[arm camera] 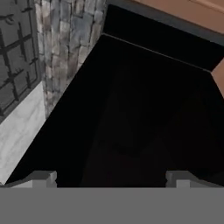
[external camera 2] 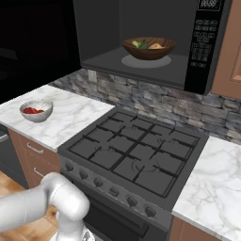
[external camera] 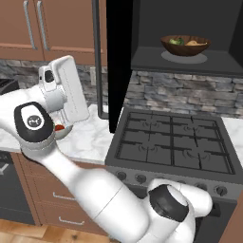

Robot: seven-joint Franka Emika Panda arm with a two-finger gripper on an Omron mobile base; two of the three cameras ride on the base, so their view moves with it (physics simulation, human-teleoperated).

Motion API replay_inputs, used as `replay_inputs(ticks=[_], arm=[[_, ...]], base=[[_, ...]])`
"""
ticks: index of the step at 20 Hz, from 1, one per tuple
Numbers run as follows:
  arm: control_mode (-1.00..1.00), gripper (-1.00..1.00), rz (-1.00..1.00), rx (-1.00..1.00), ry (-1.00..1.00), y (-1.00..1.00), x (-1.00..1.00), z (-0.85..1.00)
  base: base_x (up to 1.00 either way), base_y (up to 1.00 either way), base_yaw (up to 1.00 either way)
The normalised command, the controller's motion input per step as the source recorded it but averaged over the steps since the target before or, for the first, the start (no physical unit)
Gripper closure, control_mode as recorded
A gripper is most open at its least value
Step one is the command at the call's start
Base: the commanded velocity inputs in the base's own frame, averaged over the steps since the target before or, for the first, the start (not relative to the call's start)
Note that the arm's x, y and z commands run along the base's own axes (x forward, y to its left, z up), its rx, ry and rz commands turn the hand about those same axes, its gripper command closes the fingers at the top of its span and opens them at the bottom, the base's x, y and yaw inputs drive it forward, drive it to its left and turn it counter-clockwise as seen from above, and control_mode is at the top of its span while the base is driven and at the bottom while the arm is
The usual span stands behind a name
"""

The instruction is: Place the bowl containing the onion and broccoli in the microwave. Close the microwave door and press the start button to microwave the meal.

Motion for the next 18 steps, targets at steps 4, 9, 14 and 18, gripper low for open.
replay_inputs(ticks=[4,9,14,18], arm=[[-1.0,-1.0,-0.26,0.03,-0.09,-1.0,-0.24,0.0],[-1.0,-1.0,-0.23,0.09,-0.16,-1.0,-0.55,0.0],[-1.0,-1.0,-0.19,0.1,-0.18,-1.0,-0.6,0.0],[-1.0,-1.0,-0.11,0.13,-0.19,-1.0,-0.38,0.0]], base=[[0.0,0.0,0.0],[0.0,0.0,0.0],[0.0,0.0,0.0],[0.0,0.0,0.0]])
